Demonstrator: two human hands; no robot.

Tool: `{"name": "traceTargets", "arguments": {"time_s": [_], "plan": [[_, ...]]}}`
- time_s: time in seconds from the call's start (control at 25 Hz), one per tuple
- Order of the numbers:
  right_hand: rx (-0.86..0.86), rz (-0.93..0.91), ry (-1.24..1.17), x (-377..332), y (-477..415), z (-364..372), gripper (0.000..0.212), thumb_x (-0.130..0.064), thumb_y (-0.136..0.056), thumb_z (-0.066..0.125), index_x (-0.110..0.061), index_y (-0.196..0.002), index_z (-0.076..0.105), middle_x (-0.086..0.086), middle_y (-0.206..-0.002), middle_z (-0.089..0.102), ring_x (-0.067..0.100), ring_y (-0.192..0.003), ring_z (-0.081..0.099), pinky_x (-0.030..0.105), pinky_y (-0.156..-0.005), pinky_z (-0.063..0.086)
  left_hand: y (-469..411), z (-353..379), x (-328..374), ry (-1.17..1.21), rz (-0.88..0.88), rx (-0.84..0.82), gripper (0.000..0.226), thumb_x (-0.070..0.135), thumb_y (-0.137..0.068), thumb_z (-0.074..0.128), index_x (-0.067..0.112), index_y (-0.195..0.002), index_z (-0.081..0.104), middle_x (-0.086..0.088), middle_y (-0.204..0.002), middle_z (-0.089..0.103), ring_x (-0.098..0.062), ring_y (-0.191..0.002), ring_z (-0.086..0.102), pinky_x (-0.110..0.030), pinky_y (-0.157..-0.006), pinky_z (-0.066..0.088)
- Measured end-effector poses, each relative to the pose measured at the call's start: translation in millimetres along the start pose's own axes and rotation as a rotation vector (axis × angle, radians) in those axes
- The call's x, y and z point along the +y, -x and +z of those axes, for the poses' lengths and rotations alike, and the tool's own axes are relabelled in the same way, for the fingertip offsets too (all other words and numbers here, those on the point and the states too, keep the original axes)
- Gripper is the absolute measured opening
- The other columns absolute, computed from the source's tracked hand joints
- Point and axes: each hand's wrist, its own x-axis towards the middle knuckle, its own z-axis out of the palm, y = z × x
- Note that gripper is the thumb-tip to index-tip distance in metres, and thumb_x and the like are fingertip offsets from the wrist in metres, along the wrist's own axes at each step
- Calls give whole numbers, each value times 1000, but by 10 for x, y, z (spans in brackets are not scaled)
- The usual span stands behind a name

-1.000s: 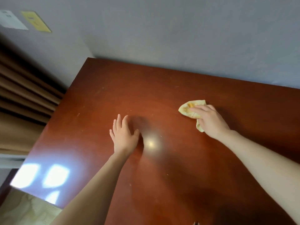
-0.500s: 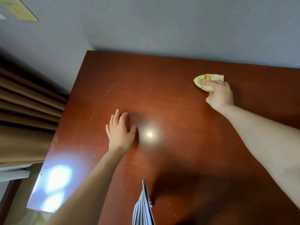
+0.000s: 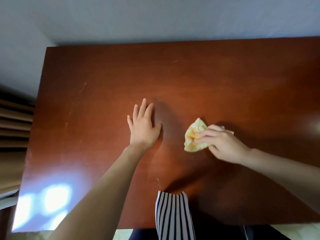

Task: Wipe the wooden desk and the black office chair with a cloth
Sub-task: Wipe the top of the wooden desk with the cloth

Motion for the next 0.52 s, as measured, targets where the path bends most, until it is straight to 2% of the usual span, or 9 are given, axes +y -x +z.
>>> {"name": "traceTargets", "arguments": {"time_s": [0.08, 0.2, 0.36, 0.52], "plan": [[-8, -112, -14, -93, 298, 117, 50, 12, -62, 66, -19, -100, 74, -5, -106, 69, 19, -94, 60, 27, -84, 45, 24, 121, 77, -77, 76, -72, 62, 31, -94, 49, 25, -149, 22, 13, -159, 2, -14, -145, -10, -47, -113, -12], [-26, -216, 30, -185, 579, 208, 46, 5, -68, 72, -21, -106, 73, -4, -111, 68, 18, -93, 65, 31, -81, 54, 68, 251, 128, -194, 164, -178, 57, 39, -100, 34, 24, -151, 15, 14, -159, -1, -9, -144, -14, -44, -112, -16], [-183, -320, 150, -19, 539, 69, 69, -4, -57, 84, -28, -120, 65, -8, -126, 61, 14, -106, 63, 30, -81, 54, -1, 214, 169, -269, 204, -210, 49, 40, -102, 23, 27, -149, 23, 13, -158, 11, -6, -145, -1, -46, -114, -10], [-202, -302, 216, 66, 319, -36, 73, -4, -55, 84, -28, -121, 64, -7, -129, 59, 17, -107, 62, 31, -81, 54, -134, 52, 198, -487, 294, -309, 50, 42, -102, 17, 28, -149, 22, 12, -158, 14, -9, -145, 7, -48, -115, -3]]}}
